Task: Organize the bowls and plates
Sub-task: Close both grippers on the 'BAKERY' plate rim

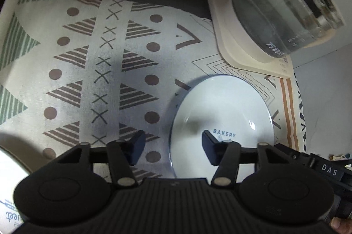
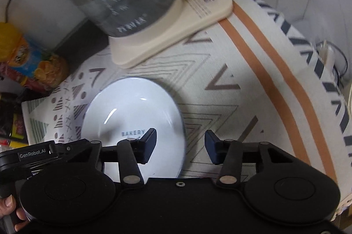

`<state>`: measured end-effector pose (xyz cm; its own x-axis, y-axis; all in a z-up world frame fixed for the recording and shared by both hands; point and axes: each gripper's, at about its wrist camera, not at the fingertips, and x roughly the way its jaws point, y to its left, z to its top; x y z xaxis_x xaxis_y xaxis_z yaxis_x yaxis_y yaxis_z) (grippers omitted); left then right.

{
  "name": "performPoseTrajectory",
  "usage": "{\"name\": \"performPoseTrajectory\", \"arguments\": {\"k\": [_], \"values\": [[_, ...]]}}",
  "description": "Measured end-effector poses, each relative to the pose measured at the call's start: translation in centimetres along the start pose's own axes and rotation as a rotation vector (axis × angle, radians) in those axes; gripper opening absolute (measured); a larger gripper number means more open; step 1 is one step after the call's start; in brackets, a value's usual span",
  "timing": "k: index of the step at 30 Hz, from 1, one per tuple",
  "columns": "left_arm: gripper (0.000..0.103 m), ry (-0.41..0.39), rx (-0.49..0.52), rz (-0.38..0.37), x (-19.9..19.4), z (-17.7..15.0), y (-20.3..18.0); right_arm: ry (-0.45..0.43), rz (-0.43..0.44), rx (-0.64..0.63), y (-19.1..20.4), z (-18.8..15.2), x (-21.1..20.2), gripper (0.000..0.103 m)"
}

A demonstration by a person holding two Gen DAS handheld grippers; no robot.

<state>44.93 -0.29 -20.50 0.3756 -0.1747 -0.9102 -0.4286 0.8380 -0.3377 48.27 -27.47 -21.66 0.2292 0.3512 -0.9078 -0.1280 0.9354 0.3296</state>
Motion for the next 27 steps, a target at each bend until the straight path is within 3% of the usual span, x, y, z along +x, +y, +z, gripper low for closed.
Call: {"name": "performPoseTrajectory", "arguments": {"k": [2,6,19,27], "values": [[0.043,0.017,-0.013,-0.004,0.6,0.2,0.3,0.026,-0.002,0.006,-0.1,0.1,0.7,0.039],[0.027,0.047,-0.038,-0.02,1.6,0.4,0.5,0.056,-0.012,0.012,-0.3,0.4,1.8,0.037],[0.013,0.066,-0.089,-0.047,2.5,0.2,0.9,0.148,0.019,0.007,0.1,1.5,3.6,0.021],[0.012,0.03,-0.081,-0.051,1.6,-0.1,0.6,0.093,0.05,-0.013,-0.2,1.4,2.2,0.009]]}}
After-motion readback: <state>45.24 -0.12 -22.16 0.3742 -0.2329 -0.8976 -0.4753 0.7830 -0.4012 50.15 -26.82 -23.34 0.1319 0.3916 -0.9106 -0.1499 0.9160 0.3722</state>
